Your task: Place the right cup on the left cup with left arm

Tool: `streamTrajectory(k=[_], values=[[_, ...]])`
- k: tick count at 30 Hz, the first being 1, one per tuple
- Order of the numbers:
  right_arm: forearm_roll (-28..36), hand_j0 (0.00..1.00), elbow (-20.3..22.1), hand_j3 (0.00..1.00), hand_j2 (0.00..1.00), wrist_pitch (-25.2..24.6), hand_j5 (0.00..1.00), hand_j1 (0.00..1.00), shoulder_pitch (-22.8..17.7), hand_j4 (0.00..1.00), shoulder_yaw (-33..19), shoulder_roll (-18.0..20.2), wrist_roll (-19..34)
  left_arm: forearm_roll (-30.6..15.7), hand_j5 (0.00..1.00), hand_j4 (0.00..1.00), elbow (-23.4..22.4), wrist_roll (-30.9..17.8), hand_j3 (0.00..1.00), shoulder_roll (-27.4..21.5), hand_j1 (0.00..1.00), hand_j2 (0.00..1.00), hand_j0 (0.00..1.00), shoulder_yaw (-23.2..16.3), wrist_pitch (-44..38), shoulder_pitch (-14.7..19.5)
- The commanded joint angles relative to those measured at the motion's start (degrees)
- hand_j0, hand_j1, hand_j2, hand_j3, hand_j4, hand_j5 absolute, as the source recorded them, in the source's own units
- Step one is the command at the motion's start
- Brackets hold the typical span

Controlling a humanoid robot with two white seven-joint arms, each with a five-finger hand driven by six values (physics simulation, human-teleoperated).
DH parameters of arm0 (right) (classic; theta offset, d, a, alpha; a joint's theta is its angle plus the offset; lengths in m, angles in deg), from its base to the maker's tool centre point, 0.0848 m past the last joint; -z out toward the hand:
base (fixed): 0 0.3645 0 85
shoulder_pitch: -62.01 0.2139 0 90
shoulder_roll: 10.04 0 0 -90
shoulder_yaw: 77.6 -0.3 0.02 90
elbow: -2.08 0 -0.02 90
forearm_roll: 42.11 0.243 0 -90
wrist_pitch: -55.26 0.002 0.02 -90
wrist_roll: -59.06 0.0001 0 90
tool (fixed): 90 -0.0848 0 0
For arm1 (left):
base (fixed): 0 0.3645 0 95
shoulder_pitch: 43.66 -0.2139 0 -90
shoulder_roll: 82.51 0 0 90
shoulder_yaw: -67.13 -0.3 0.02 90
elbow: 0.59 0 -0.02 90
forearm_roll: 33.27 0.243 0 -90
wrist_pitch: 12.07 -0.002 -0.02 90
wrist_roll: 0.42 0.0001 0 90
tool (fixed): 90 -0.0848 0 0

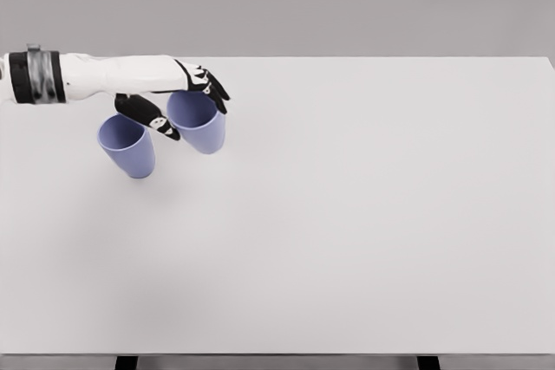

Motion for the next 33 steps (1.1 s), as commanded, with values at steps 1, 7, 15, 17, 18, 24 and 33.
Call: streamTrajectory(k=[1, 7, 15, 17, 18, 24, 33], values=[[-0.07, 1.0, -0.01, 1.0, 1.0, 0.04, 1.0, 1.0, 0.0, 1.0, 0.0, 0.0, 0.03, -0.56, 0.64, 0.64, 0.04, -0.16, 0.64, -1.05, 0.64, 0.64, 0.64, 0.11, -0.15, 0.0], [-0.07, 1.0, -0.01, 1.0, 1.0, 0.04, 1.0, 1.0, 0.0, 1.0, 0.0, 0.0, 0.03, -0.65, 0.64, 0.64, -0.13, -0.16, 0.64, -2.72, 0.64, 0.64, 0.64, 0.11, -0.15, 2.19], [-0.07, 1.0, -0.01, 1.0, 1.0, 0.04, 1.0, 1.0, 0.0, 1.0, 0.0, 0.0, 0.03, -0.82, 0.65, 0.65, -0.31, -0.16, 0.65, -5.62, 0.65, 0.65, 0.65, 0.11, -0.15, 4.48], [-0.07, 1.0, -0.01, 1.0, 1.0, 0.04, 1.0, 1.0, 0.0, 1.0, 0.0, 0.0, 0.03, -0.91, 0.65, 0.65, -0.22, -0.25, 0.65, -6.32, 0.65, 0.65, 0.65, 0.11, -0.15, 5.18], [-0.07, 1.0, -0.01, 1.0, 1.0, 0.04, 1.0, 1.0, 0.0, 1.0, 0.0, 0.0, 0.03, -1.09, 0.65, 0.65, -0.22, -0.25, 0.65, -6.68, 0.65, 0.65, 0.65, 0.11, -0.15, 5.62], [-0.07, 1.0, -0.01, 1.0, 1.0, 0.04, 1.0, 1.0, 0.0, 1.0, 0.0, 0.0, 0.03, -1.26, 0.65, 0.65, -0.22, -0.69, 0.65, -7.99, 0.65, 0.65, 0.65, 0.11, -0.15, 6.15], [-0.07, 1.0, -0.01, 1.0, 1.0, 0.04, 1.0, 1.0, 0.0, 1.0, 0.0, 0.0, 0.03, -1.61, 0.66, 0.66, -0.13, -2.09, 0.66, -10.8, 0.66, 0.66, 0.66, -0.07, -0.15, 6.59]])
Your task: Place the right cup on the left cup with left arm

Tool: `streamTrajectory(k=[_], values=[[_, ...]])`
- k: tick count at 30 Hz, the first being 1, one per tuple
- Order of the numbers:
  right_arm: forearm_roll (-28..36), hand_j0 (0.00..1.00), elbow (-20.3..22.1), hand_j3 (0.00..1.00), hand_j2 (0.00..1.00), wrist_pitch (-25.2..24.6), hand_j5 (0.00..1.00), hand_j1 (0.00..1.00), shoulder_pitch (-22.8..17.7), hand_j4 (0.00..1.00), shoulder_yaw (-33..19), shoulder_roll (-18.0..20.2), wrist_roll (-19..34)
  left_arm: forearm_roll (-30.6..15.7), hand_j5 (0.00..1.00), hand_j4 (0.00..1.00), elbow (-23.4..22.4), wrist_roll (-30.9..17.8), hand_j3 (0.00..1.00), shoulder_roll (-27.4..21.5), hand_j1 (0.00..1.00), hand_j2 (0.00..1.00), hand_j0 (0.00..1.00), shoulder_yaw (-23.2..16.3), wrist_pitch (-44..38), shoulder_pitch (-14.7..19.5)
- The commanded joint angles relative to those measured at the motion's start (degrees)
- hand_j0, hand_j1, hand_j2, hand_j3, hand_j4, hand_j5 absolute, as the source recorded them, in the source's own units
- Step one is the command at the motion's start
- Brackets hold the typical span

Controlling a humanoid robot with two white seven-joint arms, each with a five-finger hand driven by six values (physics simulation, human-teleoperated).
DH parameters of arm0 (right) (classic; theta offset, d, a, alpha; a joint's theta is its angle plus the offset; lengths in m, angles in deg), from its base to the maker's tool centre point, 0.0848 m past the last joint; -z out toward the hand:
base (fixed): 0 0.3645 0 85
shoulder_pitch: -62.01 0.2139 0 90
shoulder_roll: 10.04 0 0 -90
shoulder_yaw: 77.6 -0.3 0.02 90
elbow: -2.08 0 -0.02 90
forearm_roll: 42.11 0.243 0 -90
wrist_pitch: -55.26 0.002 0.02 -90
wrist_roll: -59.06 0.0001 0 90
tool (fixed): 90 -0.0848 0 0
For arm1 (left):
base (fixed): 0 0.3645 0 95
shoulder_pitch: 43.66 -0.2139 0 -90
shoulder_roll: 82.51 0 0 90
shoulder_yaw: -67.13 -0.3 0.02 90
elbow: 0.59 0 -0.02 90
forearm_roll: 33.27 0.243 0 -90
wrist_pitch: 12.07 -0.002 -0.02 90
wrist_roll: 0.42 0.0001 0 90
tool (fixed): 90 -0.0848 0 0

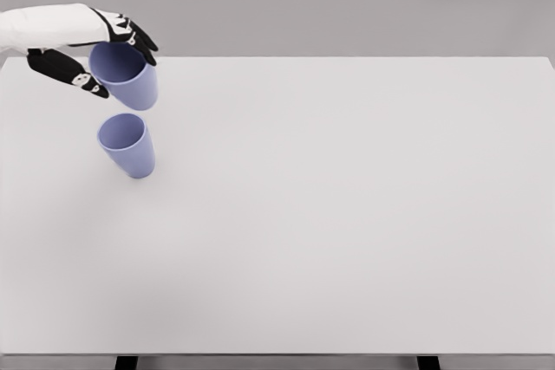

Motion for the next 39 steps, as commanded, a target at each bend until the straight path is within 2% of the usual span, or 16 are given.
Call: streamTrajectory(k=[1, 21, 25, 29, 39], values=[[-0.07, 1.0, -0.01, 1.0, 1.0, 0.12, 1.0, 1.0, 0.0, 1.0, 0.0, 0.0, 0.03, -0.6, 0.66, 0.66, 0.03, -0.59, 0.66, -1.13, 0.66, 0.66, 0.66, 0.02, -0.16, 0.0], [-0.07, 1.0, -0.01, 1.0, 1.0, 0.04, 1.0, 1.0, 0.0, 1.0, 0.0, 0.0, 0.03, -1.48, 0.67, 0.67, 0.12, -1.38, 0.67, -4.55, 0.67, 0.67, 0.67, -1.12, -0.16, -1.32], [-0.07, 1.0, -0.01, 1.0, 1.0, 0.04, 1.0, 1.0, 0.0, 1.0, 0.0, 0.0, 0.03, -1.57, 0.67, 0.67, 0.47, -1.38, 0.67, -4.47, 0.67, 0.67, 0.67, -1.03, -0.16, -2.37], [-0.07, 1.0, -0.01, 1.0, 1.0, 0.04, 1.0, 1.0, 0.0, 1.0, 0.0, 0.0, 0.03, -2.54, 0.67, 0.67, 1.79, -1.38, 0.67, -4.64, 0.67, 0.67, 0.67, -1.03, -0.16, -2.46], [-0.07, 1.0, -0.01, 1.0, 1.0, 0.04, 1.0, 1.0, 0.0, 1.0, 0.0, 0.0, 0.03, -2.45, 0.69, 0.69, 1.61, -1.21, 0.69, -4.64, 0.69, 0.69, 0.69, -0.94, -0.16, -2.64]])
